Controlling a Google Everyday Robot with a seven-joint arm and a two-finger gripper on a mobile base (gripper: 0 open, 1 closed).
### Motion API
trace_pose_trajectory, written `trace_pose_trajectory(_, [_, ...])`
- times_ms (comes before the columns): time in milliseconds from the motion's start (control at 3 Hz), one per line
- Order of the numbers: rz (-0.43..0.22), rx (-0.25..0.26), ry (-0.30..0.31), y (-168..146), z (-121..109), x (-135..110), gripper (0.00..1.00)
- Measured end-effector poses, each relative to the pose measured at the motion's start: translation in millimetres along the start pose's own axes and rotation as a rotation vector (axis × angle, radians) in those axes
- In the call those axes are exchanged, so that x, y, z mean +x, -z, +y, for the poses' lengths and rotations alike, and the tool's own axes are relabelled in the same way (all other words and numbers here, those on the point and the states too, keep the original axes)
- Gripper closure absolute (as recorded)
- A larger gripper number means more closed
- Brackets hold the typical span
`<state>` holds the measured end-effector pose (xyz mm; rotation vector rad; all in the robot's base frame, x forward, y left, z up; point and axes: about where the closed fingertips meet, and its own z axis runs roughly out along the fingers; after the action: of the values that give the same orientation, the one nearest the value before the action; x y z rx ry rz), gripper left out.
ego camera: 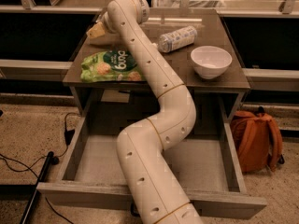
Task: Place rxbar chocolate into top drawer
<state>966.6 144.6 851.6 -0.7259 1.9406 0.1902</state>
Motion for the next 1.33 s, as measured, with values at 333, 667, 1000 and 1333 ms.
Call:
trace_pose_trajectory(333, [-0.057, 0.039, 0.018, 15.2, -11.2, -15.9, 0.0])
trace_pose_trajectory(667, [-0.131, 0.086, 0.047, 42.2, -20.5, -39.1, 0.0])
trace_pose_trajectory(1000, [-0.188, 0.107, 0.068, 65.1, -20.9, -58.1, 0.0])
trace_pose_trajectory(1333, [-0.184, 0.107, 0.072, 63.8, -20.3, -57.3, 0.0])
